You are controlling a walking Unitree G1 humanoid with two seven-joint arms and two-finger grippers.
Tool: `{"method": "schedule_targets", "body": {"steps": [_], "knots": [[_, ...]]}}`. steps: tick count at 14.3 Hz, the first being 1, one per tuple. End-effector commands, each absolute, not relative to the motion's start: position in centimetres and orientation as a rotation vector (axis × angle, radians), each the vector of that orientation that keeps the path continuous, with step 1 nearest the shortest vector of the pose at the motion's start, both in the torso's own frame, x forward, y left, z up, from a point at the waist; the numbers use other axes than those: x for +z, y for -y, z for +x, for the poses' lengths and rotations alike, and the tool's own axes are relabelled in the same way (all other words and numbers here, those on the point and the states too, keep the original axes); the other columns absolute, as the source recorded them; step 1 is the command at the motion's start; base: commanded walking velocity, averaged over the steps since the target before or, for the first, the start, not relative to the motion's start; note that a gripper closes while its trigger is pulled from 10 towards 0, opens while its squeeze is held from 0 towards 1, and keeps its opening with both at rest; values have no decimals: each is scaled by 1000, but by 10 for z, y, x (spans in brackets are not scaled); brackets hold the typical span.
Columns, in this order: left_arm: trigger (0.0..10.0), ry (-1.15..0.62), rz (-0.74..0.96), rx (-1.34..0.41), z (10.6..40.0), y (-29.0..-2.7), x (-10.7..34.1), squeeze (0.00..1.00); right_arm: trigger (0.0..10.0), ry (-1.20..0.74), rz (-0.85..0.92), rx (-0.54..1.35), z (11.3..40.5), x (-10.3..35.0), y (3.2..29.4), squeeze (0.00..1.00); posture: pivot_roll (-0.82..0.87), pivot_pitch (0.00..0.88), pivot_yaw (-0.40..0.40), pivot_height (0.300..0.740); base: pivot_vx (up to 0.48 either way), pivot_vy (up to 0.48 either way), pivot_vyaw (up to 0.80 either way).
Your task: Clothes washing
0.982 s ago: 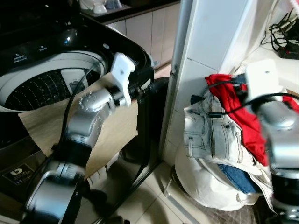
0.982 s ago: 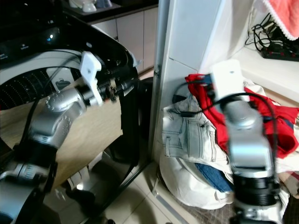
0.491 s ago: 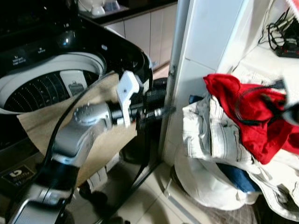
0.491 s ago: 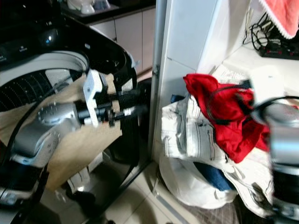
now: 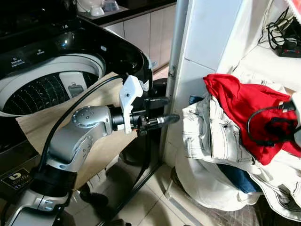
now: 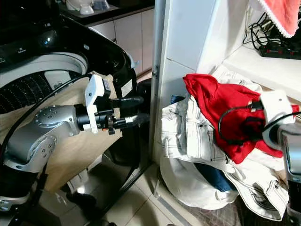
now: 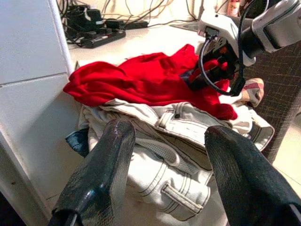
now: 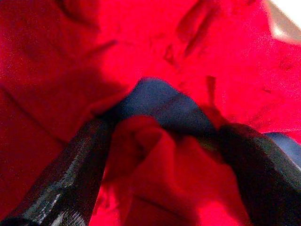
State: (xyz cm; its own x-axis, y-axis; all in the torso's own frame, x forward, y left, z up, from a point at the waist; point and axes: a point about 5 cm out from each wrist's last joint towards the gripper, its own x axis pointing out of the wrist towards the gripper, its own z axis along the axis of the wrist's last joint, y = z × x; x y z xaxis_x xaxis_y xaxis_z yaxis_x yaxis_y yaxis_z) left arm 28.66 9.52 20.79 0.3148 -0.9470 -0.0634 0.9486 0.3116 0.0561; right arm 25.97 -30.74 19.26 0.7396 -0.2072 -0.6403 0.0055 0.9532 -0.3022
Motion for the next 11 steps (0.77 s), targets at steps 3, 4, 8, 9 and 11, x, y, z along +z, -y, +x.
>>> {"method": "schedule_targets", "body": {"steps": [3, 4, 8, 9, 11], "knots": [[10000, -28, 92, -1279, 281, -94, 211, 0, 5686, -785, -292, -140, 256, 188, 310, 0, -95, 0, 25, 740, 0, 0, 0], [10000, -28, 91, -1278, 281, -94, 211, 0, 5686, -784, -291, -140, 256, 188, 310, 0, -95, 0, 25, 740, 0, 0, 0], [10000, -35, 80, -1283, 280, -94, 213, 0, 0, -787, -286, -135, 257, 191, 310, 0, -96, 0, 24, 740, 0, 0, 0], [10000, -39, 76, -1291, 280, -94, 213, 0, 0, -795, -284, -134, 256, 191, 310, 0, -96, 0, 24, 740, 0, 0, 0], [10000, -55, 61, -1318, 276, -94, 213, 0, 0, -805, -286, -122, 255, 190, 309, 0, -97, 0, 25, 740, 0, 0, 0]]}}
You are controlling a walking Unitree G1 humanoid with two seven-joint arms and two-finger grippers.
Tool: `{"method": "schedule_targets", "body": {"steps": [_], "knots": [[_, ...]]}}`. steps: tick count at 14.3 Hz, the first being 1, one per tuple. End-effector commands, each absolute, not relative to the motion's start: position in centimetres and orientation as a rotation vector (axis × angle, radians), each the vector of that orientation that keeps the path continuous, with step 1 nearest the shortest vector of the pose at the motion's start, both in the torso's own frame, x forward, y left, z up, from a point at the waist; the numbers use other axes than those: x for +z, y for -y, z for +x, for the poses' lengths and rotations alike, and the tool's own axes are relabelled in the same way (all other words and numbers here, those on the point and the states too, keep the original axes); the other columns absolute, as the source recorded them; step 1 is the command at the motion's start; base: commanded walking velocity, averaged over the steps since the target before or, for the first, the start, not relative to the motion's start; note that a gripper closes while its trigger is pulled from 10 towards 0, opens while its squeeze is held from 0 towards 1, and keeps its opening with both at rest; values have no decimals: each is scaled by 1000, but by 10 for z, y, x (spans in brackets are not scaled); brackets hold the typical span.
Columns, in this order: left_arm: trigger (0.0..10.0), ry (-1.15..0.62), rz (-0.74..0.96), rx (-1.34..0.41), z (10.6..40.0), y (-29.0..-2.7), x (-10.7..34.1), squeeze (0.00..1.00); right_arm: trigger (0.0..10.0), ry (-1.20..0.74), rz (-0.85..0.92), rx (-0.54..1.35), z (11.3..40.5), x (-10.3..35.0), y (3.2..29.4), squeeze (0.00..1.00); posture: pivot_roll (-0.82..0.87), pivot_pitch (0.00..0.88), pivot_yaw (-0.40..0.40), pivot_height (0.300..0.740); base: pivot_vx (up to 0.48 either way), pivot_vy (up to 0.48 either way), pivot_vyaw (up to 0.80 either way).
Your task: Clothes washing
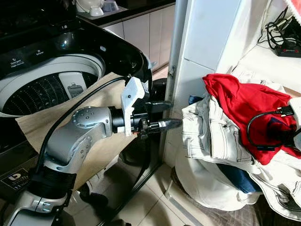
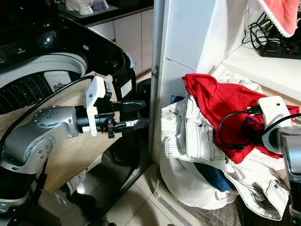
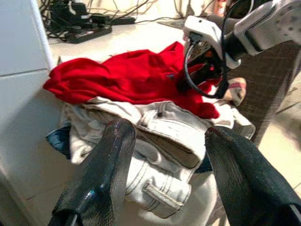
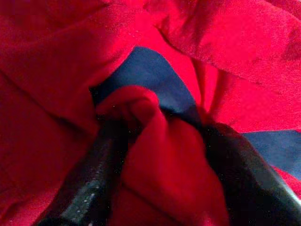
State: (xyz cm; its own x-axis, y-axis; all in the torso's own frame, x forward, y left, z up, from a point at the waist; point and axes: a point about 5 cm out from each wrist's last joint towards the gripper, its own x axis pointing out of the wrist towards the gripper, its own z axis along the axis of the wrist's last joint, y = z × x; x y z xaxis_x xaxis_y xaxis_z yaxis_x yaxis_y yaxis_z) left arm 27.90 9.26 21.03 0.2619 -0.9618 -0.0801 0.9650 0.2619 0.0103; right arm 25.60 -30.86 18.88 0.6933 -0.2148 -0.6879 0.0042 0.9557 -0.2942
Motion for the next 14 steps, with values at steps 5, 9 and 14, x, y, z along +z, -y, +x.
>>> {"method": "schedule_targets", "body": {"steps": [5, 9, 14], "knots": [[10000, -61, 52, -1317, 276, -95, 213, 0, 0, -801, -291, -111, 255, 191, 309, 0, -97, 0, 24, 740, 0, 0, 0], [10000, -71, 49, -1308, 276, -95, 211, 0, 0, -785, -282, -96, 255, 197, 308, 0, -99, 0, 22, 740, 0, 0, 0], [10000, -61, 38, -1308, 277, -95, 213, 0, 0, -733, -217, -49, 255, 209, 304, 0, -100, 0, 22, 740, 0, 0, 0]]}}
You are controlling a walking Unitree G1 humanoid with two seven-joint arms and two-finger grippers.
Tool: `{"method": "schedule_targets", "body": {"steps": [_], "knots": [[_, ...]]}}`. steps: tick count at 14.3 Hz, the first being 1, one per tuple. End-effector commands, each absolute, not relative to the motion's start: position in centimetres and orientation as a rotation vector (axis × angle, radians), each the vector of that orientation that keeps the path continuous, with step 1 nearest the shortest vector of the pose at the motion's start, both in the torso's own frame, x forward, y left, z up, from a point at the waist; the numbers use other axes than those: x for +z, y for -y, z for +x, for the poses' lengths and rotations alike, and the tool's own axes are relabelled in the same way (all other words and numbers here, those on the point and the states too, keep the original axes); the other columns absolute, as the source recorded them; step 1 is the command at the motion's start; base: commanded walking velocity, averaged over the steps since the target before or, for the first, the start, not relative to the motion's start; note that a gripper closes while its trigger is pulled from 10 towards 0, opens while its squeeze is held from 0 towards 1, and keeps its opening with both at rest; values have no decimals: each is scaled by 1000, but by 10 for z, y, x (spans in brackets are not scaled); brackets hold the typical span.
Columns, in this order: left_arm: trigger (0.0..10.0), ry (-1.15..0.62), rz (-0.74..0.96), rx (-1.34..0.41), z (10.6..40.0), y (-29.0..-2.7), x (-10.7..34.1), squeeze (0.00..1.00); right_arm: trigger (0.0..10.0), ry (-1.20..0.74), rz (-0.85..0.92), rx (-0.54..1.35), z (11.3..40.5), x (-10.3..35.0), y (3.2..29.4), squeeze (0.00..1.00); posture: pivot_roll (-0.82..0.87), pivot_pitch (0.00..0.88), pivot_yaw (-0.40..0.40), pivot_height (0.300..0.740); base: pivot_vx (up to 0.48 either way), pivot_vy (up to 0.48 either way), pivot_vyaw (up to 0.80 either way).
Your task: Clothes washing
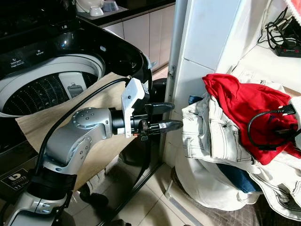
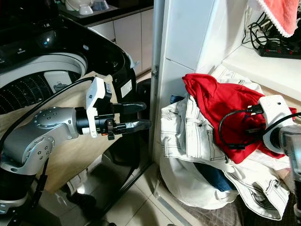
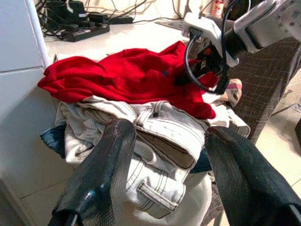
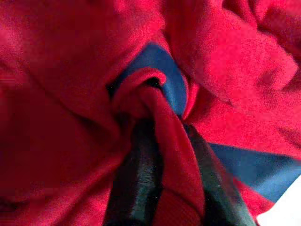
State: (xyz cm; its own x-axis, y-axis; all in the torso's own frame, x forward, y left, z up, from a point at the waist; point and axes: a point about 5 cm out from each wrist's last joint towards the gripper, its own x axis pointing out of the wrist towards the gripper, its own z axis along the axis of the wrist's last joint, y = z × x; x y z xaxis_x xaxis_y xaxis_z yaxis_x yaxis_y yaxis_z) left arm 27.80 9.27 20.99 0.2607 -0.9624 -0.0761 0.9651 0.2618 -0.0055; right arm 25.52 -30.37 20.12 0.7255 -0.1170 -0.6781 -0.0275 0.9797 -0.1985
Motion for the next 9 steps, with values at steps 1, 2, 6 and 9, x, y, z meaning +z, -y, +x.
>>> {"method": "schedule_targets", "body": {"steps": [1, 2, 6, 9], "knots": [[10000, -52, 36, -1303, 277, -95, 214, 0, 0, -679, -160, -11, 258, 219, 299, 0, -100, 0, 22, 740, 0, 0, 0], [10000, -38, 26, -1285, 279, -94, 217, 0, 0, -610, -87, 54, 261, 232, 290, 0, -100, 0, 22, 740, 0, 0, 0], [10000, 40, -25, -1223, 288, -87, 228, 0, 0, -400, 110, 283, 270, 272, 261, 0, -95, 0, 12, 740, 0, 0, 0], [10000, 185, -22, -1130, 299, -77, 247, 0, 0, -320, 226, 451, 276, 285, 234, 0, -87, 0, 5, 740, 0, 0, 0]]}}
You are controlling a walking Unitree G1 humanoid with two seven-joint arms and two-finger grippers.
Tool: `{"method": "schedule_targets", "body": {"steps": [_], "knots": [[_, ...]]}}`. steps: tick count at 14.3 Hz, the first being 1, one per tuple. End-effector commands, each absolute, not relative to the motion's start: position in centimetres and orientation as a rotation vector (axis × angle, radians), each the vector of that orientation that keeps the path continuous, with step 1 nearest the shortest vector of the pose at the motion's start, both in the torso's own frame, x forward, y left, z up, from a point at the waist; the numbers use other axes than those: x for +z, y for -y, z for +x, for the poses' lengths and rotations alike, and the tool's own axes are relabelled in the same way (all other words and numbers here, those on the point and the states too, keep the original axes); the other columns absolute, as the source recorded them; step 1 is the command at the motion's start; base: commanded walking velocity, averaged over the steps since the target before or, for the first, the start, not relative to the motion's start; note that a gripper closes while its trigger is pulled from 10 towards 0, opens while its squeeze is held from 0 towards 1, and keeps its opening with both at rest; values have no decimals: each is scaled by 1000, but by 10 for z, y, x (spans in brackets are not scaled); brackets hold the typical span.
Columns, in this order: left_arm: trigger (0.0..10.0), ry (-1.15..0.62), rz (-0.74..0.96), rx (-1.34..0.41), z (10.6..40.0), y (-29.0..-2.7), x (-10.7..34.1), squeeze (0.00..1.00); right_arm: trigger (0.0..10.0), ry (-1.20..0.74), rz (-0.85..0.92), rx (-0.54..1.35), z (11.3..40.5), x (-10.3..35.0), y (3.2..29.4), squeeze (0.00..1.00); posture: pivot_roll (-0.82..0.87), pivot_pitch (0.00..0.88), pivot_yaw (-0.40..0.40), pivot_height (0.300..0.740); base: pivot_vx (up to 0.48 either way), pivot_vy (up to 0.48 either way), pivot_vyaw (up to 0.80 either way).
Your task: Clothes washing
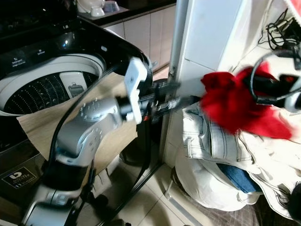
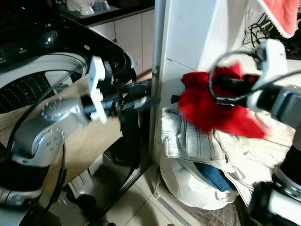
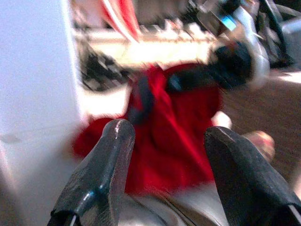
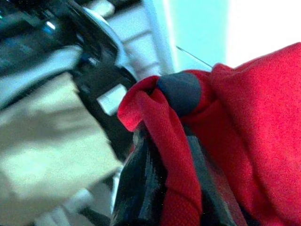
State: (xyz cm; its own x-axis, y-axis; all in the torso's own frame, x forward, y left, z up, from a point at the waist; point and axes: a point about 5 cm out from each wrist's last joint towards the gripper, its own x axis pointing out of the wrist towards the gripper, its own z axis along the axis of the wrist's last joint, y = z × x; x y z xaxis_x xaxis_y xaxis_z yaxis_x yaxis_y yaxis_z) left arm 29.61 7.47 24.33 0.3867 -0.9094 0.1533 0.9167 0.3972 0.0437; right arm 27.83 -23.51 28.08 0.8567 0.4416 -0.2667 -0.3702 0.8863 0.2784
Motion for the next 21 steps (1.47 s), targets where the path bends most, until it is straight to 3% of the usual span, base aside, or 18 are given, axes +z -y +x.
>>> {"method": "schedule_targets", "body": {"steps": [1, 2, 3, 6, 11, 12, 14, 15, 16, 21], "knots": [[10000, 215, -70, -1106, 302, -71, 253, 0, 0, -299, 253, 490, 279, 287, 225, 0, -83, 0, 5, 740, 0, 0, 0], [10000, 231, -90, -1093, 303, -68, 256, 0, 0, -289, 281, 514, 281, 288, 219, 0, -84, 0, 5, 740, 0, 0, 0], [10000, 256, -138, -1101, 303, -62, 263, 1000, 0, -270, 315, 559, 285, 292, 208, 0, -85, 0, 8, 740, 0, 0, 0], [10000, 319, -193, -1135, 298, -51, 271, 1000, 0, -207, 405, 710, 287, 300, 184, 0, -89, 0, 0, 740, 0, 0, 0], [10000, 270, -94, -1112, 301, -31, 255, 1000, 0, -157, 474, 806, 287, 305, 170, 0, -92, 0, -5, 740, 0, 0, 0], [10000, 256, -50, -1081, 304, -28, 249, 4, 0, -148, 479, 829, 285, 306, 166, 0, -95, 0, -1, 740, 0, 0, 0], [10000, 256, -78, -1074, 305, -24, 246, 0, 0, -143, 478, 841, 283, 305, 163, 0, -98, 0, 4, 740, 0, 0, 0], [3412, 252, -103, -1047, 308, -26, 247, 0, 0, -142, 476, 839, 282, 305, 162, 0, -98, 0, 5, 740, 0, 0, 0], [0, 251, -83, -1026, 311, -28, 246, 0, 0, -142, 476, 838, 282, 305, 162, 0, -98, 0, 5, 740, 0, 0, 0], [0, 273, -77, -1006, 314, -31, 245, 0, 0, -144, 472, 833, 281, 306, 160, 0, -94, 0, 4, 740, 0, 0, 0]]}}
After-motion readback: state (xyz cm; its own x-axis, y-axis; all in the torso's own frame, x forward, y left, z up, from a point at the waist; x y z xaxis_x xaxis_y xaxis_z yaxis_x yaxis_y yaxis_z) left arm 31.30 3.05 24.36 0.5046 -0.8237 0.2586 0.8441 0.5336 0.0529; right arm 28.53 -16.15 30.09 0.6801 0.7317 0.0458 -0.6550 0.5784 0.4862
